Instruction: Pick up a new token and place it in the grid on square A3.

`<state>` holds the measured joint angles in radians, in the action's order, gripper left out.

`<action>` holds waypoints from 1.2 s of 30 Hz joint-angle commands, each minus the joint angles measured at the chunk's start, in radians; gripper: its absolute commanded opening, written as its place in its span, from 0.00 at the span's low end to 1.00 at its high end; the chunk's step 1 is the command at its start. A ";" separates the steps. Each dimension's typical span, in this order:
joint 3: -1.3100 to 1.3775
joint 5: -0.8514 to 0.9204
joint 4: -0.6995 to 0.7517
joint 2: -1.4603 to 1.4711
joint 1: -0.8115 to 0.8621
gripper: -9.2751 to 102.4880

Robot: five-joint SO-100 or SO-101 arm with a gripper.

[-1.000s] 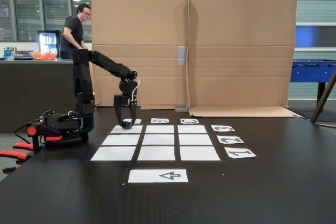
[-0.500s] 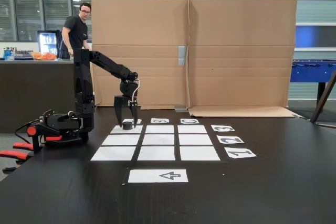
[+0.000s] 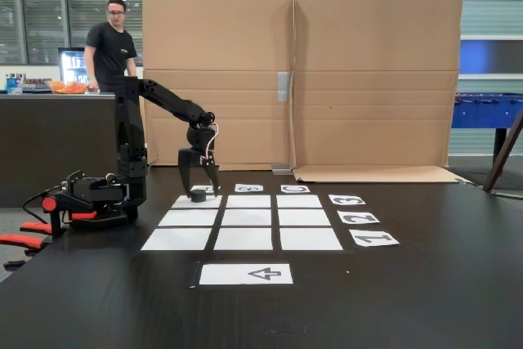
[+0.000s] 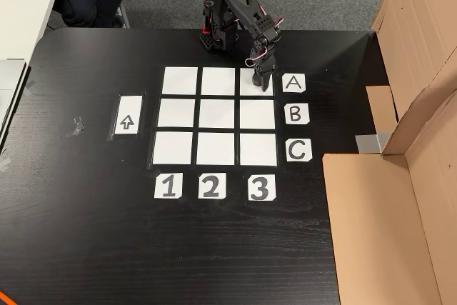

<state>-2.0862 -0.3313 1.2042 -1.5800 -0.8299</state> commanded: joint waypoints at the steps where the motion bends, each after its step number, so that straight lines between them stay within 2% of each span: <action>1: 0.015 -0.008 0.015 -0.064 0.003 0.36; 20: 0.038 -0.017 0.147 -0.333 -0.041 0.36; 31: 0.206 -0.020 0.256 -0.515 -0.112 0.36; 36: 0.299 -0.025 0.253 -0.575 -0.138 0.36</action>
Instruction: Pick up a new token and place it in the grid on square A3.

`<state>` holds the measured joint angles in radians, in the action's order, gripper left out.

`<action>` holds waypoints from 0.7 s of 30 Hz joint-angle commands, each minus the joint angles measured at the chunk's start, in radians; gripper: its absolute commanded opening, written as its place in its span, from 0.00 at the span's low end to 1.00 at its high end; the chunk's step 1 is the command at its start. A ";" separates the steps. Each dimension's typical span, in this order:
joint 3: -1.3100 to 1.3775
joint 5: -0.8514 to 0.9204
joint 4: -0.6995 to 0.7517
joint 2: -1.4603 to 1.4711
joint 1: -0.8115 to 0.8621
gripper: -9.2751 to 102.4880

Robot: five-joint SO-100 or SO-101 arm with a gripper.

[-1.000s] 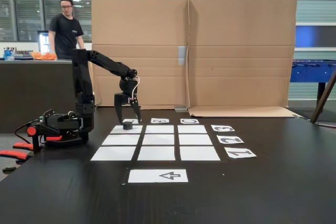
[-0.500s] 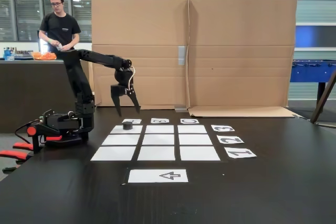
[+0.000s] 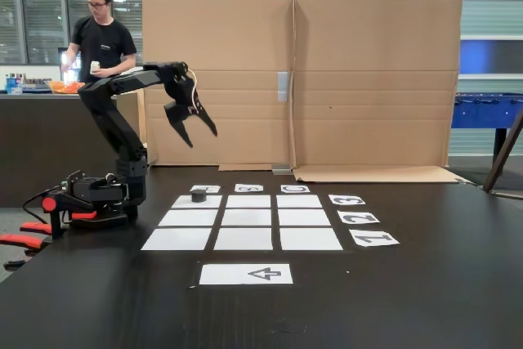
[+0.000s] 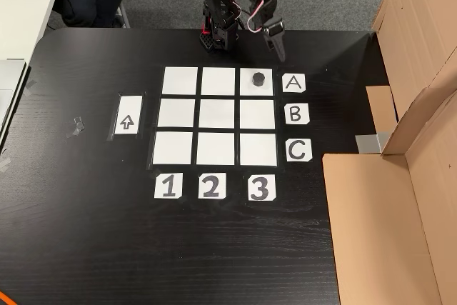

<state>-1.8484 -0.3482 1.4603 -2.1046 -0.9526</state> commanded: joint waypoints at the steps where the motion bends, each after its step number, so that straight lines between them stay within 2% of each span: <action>1: 0.077 -0.008 -0.014 -0.066 -0.020 0.36; 5: 0.117 -0.008 -0.077 -0.132 -0.074 0.36; 10: 0.120 -0.015 -0.166 -0.222 -0.218 0.34; 21: 0.041 -0.023 -0.218 -0.437 -0.515 0.33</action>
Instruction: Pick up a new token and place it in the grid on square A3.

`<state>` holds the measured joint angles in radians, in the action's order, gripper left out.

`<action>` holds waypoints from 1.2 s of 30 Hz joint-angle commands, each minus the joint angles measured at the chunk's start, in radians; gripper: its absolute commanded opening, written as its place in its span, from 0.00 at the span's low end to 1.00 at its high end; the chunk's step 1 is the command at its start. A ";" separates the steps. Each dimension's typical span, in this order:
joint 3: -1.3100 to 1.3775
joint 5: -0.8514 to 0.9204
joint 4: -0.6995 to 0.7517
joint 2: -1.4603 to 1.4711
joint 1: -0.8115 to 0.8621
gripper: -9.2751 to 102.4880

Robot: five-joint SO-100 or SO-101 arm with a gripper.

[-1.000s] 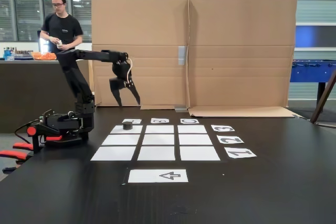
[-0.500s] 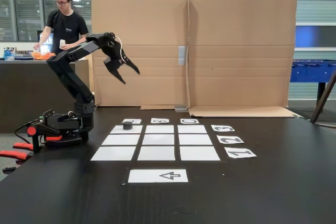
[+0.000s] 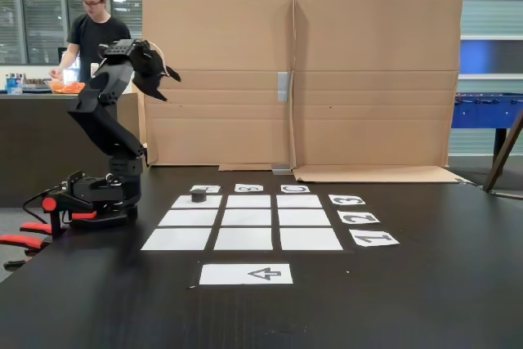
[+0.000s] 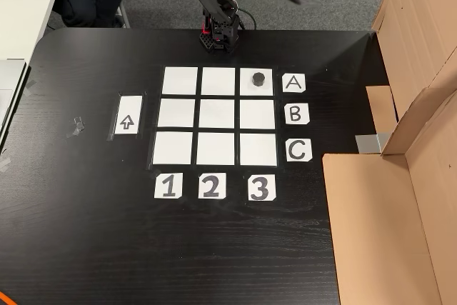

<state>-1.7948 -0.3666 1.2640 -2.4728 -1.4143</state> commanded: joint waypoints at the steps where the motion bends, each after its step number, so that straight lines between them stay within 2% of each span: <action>1: -0.031 -0.005 -0.028 -0.097 -0.074 0.33; 22: -0.436 -0.003 -0.190 -0.522 -0.267 0.33; 30: -0.491 -0.005 -0.173 -0.589 -0.356 0.24; 36: -0.497 -0.006 -0.150 -0.627 -0.391 0.14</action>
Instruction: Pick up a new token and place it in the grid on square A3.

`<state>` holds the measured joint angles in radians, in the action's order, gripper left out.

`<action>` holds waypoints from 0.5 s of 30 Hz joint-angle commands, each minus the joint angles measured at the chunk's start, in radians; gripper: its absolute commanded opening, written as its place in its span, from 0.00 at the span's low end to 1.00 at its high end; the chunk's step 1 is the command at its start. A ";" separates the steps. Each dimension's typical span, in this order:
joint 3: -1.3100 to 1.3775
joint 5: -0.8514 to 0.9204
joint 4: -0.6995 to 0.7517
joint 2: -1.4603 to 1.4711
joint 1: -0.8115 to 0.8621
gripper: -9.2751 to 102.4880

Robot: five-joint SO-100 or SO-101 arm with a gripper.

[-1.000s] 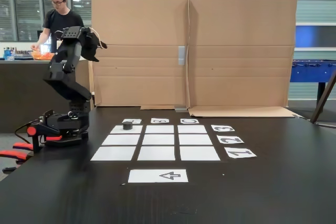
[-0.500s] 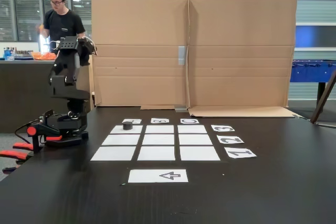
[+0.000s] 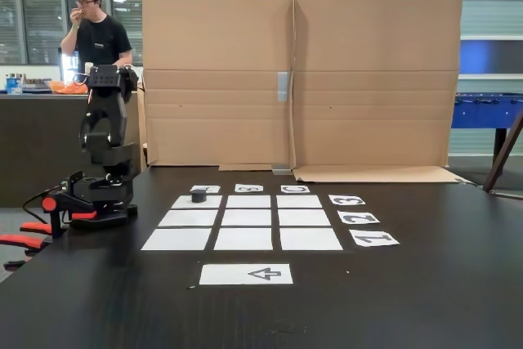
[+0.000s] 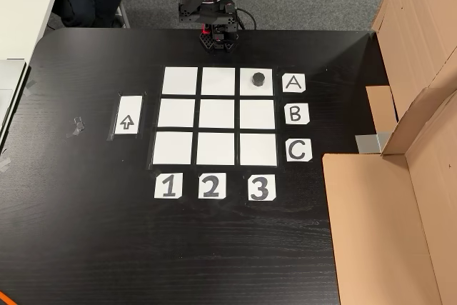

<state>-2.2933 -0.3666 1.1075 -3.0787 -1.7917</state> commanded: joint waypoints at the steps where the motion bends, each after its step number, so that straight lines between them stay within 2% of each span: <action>1: 0.000 -0.006 0.009 -0.028 -0.017 0.13; 7: -0.040 -0.003 0.011 -0.072 -0.018 0.08; 15: -0.075 -0.002 0.025 -0.084 0.000 0.08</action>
<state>-2.3654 -0.3666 1.1305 -3.1585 -1.8024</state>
